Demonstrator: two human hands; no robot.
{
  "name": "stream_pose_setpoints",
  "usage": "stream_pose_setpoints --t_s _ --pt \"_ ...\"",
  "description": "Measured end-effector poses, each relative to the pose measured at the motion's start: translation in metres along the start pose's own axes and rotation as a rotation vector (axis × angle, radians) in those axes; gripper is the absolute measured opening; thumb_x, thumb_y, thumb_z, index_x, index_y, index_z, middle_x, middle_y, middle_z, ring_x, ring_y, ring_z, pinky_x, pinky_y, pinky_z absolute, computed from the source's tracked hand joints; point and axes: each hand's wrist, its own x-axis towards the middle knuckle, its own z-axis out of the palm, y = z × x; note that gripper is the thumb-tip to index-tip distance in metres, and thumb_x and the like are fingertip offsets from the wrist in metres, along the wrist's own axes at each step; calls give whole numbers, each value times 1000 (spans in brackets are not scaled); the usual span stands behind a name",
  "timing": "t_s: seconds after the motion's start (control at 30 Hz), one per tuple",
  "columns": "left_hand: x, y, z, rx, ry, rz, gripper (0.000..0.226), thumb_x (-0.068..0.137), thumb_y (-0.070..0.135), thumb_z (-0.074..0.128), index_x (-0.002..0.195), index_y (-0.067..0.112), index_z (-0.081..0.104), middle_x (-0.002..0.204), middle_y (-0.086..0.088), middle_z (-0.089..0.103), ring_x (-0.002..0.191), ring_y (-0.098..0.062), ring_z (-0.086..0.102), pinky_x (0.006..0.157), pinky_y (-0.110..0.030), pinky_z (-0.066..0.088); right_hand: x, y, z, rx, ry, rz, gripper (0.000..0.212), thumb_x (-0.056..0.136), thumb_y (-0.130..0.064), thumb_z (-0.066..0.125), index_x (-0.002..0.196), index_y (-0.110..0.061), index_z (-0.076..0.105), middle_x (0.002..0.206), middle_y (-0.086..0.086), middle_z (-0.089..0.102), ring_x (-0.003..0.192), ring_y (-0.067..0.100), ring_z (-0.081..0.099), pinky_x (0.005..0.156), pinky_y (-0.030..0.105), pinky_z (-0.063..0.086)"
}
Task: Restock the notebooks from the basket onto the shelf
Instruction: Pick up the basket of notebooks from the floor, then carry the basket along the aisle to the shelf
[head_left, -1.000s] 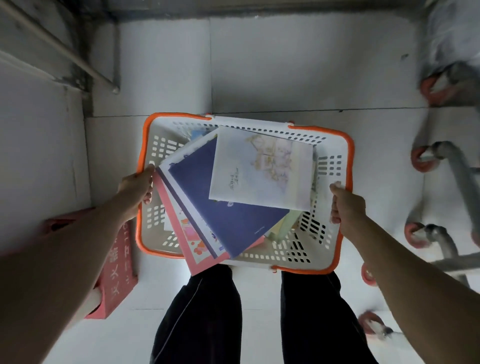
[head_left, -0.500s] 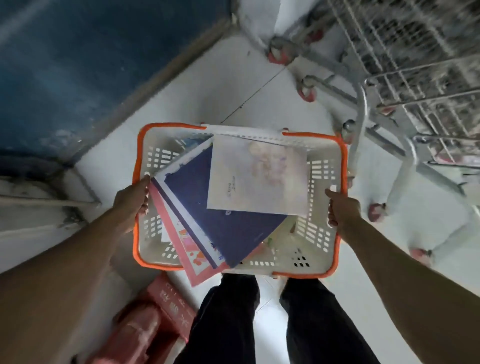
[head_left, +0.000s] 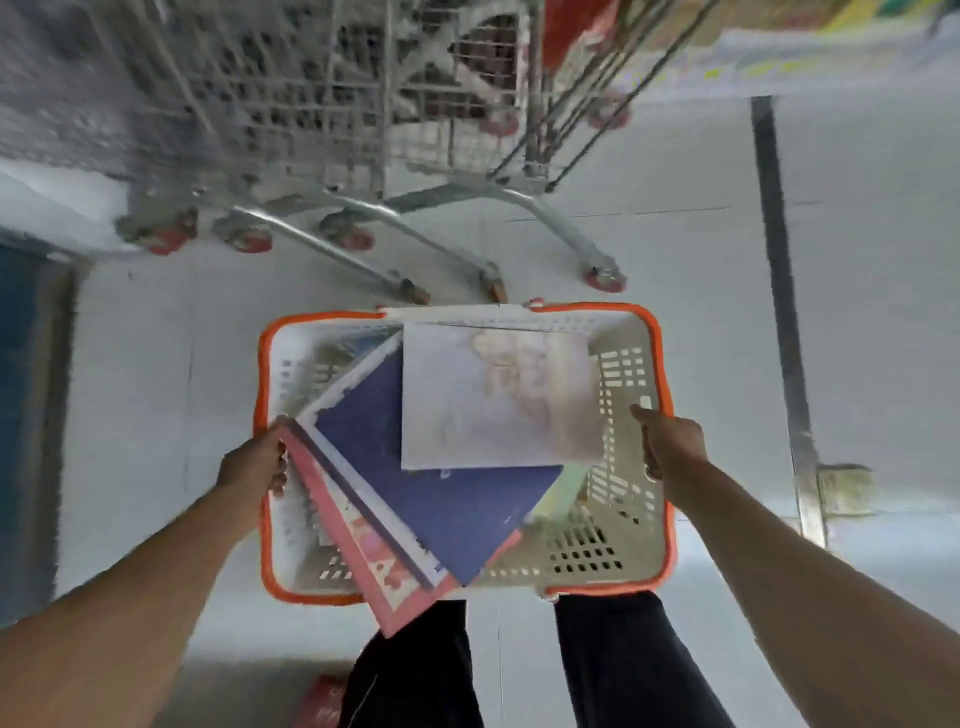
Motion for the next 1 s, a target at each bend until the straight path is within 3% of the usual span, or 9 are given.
stream_pose_setpoints --t_s 0.27,0.37,0.53,0.63,0.73,1.0 --pt "-156 146 284 310 -226 241 41 77 55 67 65 18 53 41 0 42 40 -17 34 45 -25 28 58 5 -286 321 221 160 36 82 -29 72 58 -15 48 44 2 39 35 14 32 40 22 28" --pt "-201 204 385 397 -337 304 39 84 54 62 68 20 56 50 -5 42 43 -17 33 47 -26 25 80 -13 -365 428 304 202 33 81 -27 72 61 -14 49 47 4 40 37 15 33 41 24 28" --pt "-258 312 541 467 -423 392 33 85 49 65 74 18 64 56 -6 49 42 -16 36 46 -23 28 124 -71 -465 572 406 259 36 83 -27 72 60 -13 49 51 5 39 41 16 32 42 25 27" --pt "-291 377 624 530 -469 444 36 86 49 65 68 18 58 53 -4 45 38 -15 32 43 -22 26 150 -111 -516 661 460 283 38 85 -27 71 59 -15 46 49 4 37 42 16 29 44 25 25" --pt "-329 438 704 618 -524 503 35 86 53 62 81 19 55 65 -9 44 46 -16 32 47 -26 26 180 -147 -569 761 462 311 41 86 -25 70 57 -17 43 41 -1 32 39 14 25 42 23 23" --pt "-424 544 939 827 -521 601 36 85 53 62 81 18 56 53 -1 35 43 -16 28 46 -25 25 303 -213 -724 886 466 361 39 86 -27 70 59 -15 46 44 1 34 39 15 27 40 22 25"
